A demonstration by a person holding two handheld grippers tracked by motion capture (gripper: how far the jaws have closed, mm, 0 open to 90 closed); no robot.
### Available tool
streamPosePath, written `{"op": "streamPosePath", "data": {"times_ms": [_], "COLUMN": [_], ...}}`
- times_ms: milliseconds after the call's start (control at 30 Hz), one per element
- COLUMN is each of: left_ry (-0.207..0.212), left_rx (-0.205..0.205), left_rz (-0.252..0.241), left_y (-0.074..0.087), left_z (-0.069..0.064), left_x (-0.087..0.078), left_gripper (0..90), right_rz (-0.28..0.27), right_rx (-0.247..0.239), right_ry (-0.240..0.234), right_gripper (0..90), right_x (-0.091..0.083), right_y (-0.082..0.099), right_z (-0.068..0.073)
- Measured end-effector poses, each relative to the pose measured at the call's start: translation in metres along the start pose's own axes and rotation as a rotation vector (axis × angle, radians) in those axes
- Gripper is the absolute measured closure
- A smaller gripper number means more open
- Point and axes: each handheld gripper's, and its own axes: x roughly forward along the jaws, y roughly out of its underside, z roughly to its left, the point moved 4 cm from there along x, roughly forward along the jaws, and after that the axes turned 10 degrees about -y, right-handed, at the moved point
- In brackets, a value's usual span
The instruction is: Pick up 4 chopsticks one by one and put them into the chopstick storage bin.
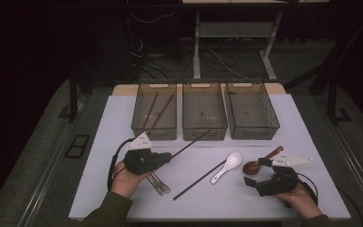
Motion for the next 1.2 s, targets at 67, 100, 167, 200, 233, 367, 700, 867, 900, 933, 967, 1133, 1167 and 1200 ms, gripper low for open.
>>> {"op": "streamPosePath", "data": {"times_ms": [67, 100, 167, 200, 233, 367, 700, 867, 900, 933, 967, 1133, 1167, 1200], "left_ry": [-0.007, -0.010, -0.017, -0.021, -0.025, -0.038, -0.075, -0.095, -0.100, -0.104, -0.110, -0.144, -0.150, -0.156], "left_rx": [-0.007, -0.012, -0.016, -0.020, -0.021, -0.033, -0.052, -0.062, -0.066, -0.067, -0.070, -0.069, -0.066, -0.066], "left_rz": [-0.004, -0.009, -0.015, -0.018, -0.019, -0.030, -0.057, -0.068, -0.072, -0.071, -0.076, -0.075, -0.074, -0.074], "left_y": [0.000, -0.001, -0.001, -0.002, -0.002, -0.003, -0.012, -0.017, -0.019, -0.020, -0.021, -0.027, -0.028, -0.030], "left_z": [0.003, 0.005, 0.008, 0.009, 0.011, 0.017, 0.034, 0.044, 0.046, 0.048, 0.050, 0.060, 0.062, 0.064], "left_x": [-0.002, -0.003, -0.004, -0.005, -0.006, -0.008, -0.014, -0.016, -0.016, -0.016, -0.016, -0.015, -0.014, -0.013], "left_gripper": [85.1, 85.1, 85.1, 85.1, 85.1, 85.1, 85.1, 85.1, 85.1, 85.0, 85.1, 85.0, 85.0, 85.0], "right_rz": [-0.001, -0.001, -0.001, -0.001, -0.001, -0.001, -0.003, -0.004, -0.004, -0.004, -0.003, -0.002, -0.002, -0.002], "right_rx": [-0.002, -0.001, 0.000, 0.000, -0.001, 0.000, 0.009, 0.011, 0.011, 0.010, 0.010, 0.011, 0.012, 0.012], "right_ry": [0.002, 0.001, 0.001, 0.002, 0.001, 0.001, 0.005, 0.008, 0.007, 0.009, 0.010, 0.011, 0.011, 0.011], "right_gripper": [1.5, 1.5, 1.5, 1.5, 1.5, 1.5, 1.5, 1.5, 1.5, 1.5, 1.5, 1.5, 1.5, 1.5], "right_x": [0.000, 0.000, 0.000, 0.000, 0.000, 0.000, -0.001, -0.001, -0.001, -0.001, -0.001, -0.001, -0.001, -0.001], "right_y": [0.000, 0.000, 0.000, 0.000, 0.000, 0.000, 0.000, 0.000, 0.000, 0.000, 0.001, 0.001, 0.001, 0.001], "right_z": [0.000, 0.000, -0.001, -0.001, -0.001, -0.001, -0.001, -0.002, -0.003, -0.003, -0.003, -0.003, -0.003, -0.003]}}
